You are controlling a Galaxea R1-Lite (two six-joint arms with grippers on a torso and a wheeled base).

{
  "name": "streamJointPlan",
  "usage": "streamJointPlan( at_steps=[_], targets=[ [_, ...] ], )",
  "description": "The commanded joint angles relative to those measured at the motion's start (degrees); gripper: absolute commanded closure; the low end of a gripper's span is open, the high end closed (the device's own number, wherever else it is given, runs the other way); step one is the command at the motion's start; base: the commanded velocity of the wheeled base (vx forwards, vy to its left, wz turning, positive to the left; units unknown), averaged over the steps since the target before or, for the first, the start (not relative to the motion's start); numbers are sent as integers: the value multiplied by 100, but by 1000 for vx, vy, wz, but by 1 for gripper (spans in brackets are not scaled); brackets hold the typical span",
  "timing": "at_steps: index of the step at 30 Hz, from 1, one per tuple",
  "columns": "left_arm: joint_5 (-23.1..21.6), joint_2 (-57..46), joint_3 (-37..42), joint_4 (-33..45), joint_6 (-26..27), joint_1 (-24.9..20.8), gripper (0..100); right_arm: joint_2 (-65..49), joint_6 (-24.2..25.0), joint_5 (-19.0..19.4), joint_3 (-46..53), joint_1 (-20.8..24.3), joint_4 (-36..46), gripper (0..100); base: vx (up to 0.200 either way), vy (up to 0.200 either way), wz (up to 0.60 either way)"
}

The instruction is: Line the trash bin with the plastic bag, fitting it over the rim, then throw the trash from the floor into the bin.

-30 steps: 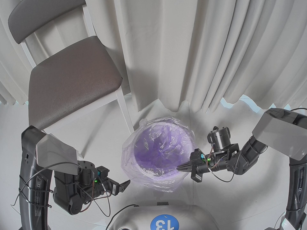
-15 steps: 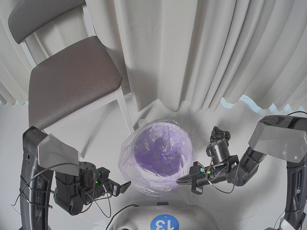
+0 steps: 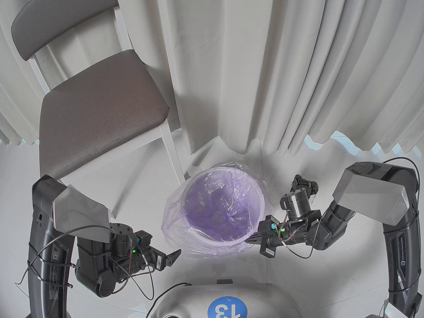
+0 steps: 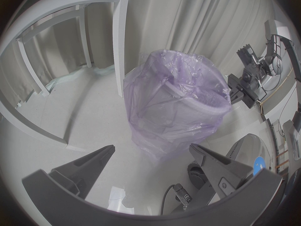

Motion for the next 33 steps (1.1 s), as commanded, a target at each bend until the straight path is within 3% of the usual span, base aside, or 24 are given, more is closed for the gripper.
streamJointPlan(
  at_steps=[1,3,4,12,16,28,31,33],
  targets=[
    [5,28,-17,-102,4,3,0,138,0,-16,-187,-135,2,100,0,0,0],
    [5,37,-17,-102,4,3,0,129,-9,-16,-178,-135,2,100,0,0,0],
    [5,54,-35,-102,4,-6,0,120,-18,-7,-170,-135,10,0,0,0,0],
    [5,107,-52,-102,4,-6,0,-21,-27,-7,208,-117,-42,0,0,0,0],
    [5,98,-61,-102,4,-15,0,-662,-53,-7,806,-153,-51,0,0,0,0],
    [5,-42,27,-102,39,3,0,-1849,-106,-7,1272,-715,-157,0,0,0,0],
    [5,-33,27,-102,39,3,0,-1972,70,-218,1131,-583,-174,0,0,0,0],
    [13,10,9,-102,48,-15,0,-1972,255,-772,1096,-196,-183,0,0,0,0]
  ],
)
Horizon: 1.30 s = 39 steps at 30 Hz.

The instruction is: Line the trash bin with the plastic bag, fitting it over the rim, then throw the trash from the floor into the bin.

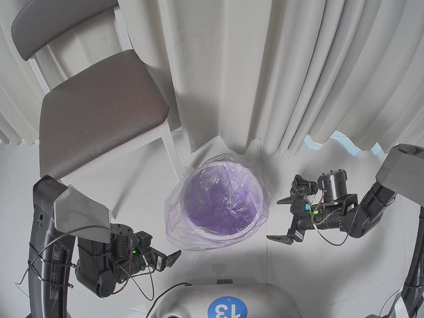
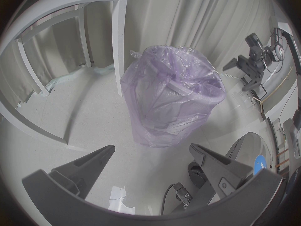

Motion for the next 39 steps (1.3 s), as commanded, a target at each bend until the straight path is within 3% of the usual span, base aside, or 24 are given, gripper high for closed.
streamJointPlan(
  at_steps=[1,2,3,8,12,21,22,39],
  targets=[
    [10,2,-17,-102,8,-10,0,-289,272,-645,-106,493,-24,0,0,0,0],
    [19,28,-17,-102,8,-45,0,-254,598,-1225,-168,800,-86,0,0,0,0],
    [36,28,-17,-102,8,-80,0,-228,896,-1533,-229,976,-200,0,0,0,0],
    [80,-33,10,-102,-1,-80,0,45,1327,-1999,-669,1240,-315,0,0,0,0],
    [80,11,-43,-102,8,-89,0,432,1415,-2834,-1117,1345,-332,0,0,0,0],
    [89,2,-52,-102,-10,-72,0,810,1450,-2922,-1468,1257,-262,0,0,0,0],
    [89,2,-52,-102,-10,-63,0,862,1450,-2931,-1477,1249,-271,100,0,0,0],
    [89,2,-61,-102,-10,-28,0,634,1450,-2922,-1433,923,-279,100,0,0,0]
  ],
)
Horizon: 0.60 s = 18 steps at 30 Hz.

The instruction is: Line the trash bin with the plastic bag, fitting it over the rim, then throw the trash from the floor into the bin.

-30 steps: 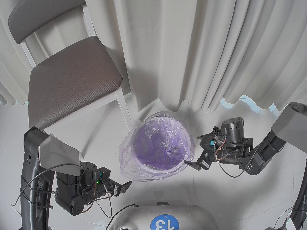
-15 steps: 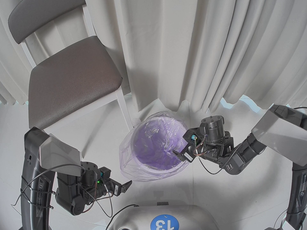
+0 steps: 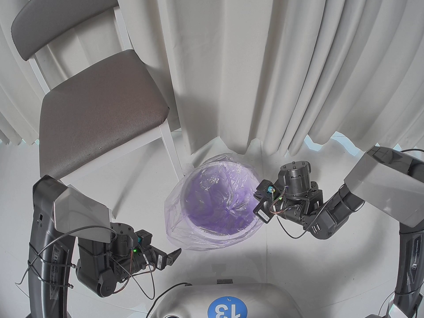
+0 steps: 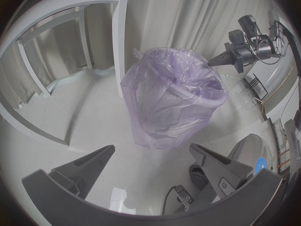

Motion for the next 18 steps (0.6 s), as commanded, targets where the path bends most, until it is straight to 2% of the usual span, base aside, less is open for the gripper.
streamJointPlan(
  at_steps=[1,18],
  targets=[
    [-1,8,9,-102,-1,-6,0,-120,-3,9,31,-170,8,100,0,0,0],
    [-1,70,0,-102,-1,-6,0,583,59,53,-347,-495,-36,100,0,0,0]
  ],
)
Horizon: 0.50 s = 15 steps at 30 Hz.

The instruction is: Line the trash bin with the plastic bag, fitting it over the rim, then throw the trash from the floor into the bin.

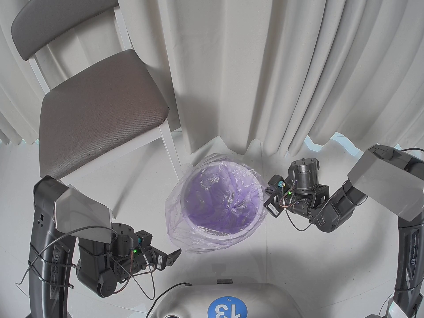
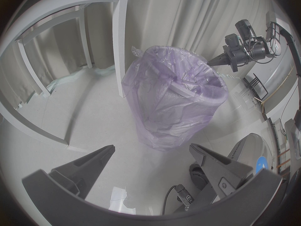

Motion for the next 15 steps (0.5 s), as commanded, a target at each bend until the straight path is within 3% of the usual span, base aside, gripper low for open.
streamJointPlan(
  at_steps=[1,10,15],
  targets=[
    [1,34,6,-102,-1,4,0,343,23,-2,-186,-47,-7,100,0,0,0],
    [10,166,-90,-102,-27,4,0,879,164,25,-414,-38,-261,100,0,0,0],
    [1,157,-90,-102,-36,13,0,827,111,244,-335,-47,-261,100,0,0,0]
  ],
)
